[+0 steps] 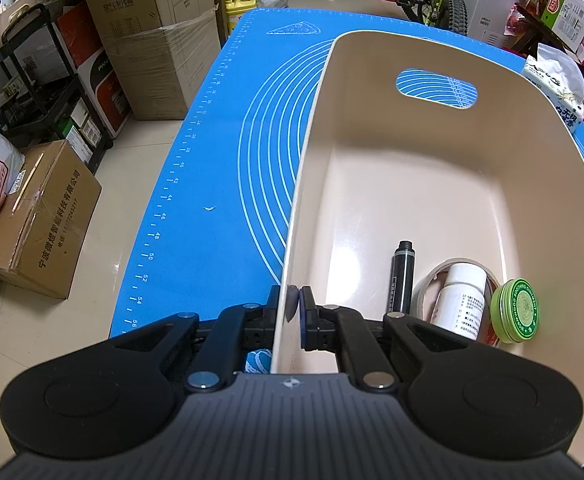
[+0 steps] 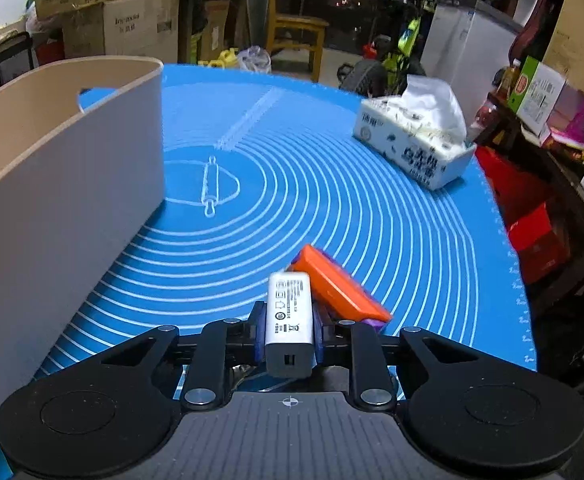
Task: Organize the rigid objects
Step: 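Close the right gripper on the white charger and lift it, then carry the white charger into the basket and open the right gripper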
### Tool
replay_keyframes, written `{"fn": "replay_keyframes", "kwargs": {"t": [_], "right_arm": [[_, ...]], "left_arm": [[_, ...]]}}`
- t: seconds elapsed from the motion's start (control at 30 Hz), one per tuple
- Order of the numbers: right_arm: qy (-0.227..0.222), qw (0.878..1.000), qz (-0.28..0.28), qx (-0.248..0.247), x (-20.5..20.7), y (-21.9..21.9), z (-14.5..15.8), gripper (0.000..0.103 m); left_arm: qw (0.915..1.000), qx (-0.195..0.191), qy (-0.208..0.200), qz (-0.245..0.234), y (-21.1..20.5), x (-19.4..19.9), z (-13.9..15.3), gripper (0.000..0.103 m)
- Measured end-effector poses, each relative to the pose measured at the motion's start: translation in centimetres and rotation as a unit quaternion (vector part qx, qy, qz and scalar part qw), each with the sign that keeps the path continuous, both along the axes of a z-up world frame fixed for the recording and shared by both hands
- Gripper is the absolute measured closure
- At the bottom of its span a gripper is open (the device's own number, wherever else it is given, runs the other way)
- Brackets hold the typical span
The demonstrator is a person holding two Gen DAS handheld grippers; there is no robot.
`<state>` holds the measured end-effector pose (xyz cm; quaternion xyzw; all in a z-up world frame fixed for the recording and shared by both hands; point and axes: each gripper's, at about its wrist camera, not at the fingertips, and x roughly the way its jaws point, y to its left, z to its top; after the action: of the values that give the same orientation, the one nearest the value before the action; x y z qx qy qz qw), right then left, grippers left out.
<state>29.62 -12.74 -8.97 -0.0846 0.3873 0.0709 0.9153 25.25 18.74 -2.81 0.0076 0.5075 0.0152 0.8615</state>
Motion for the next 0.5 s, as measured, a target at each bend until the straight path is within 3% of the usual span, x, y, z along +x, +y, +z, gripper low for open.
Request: {"fn": "replay_keyframes", "kwargs": {"t": [0.5], "right_arm": [[-0.043,0.999,0.018,0.002,-1.6,1.5,4.9,0.071]], "left_arm": [[1.0000,0.000,0.000,0.000,0.0,0.0,0.0,0.094]]}}
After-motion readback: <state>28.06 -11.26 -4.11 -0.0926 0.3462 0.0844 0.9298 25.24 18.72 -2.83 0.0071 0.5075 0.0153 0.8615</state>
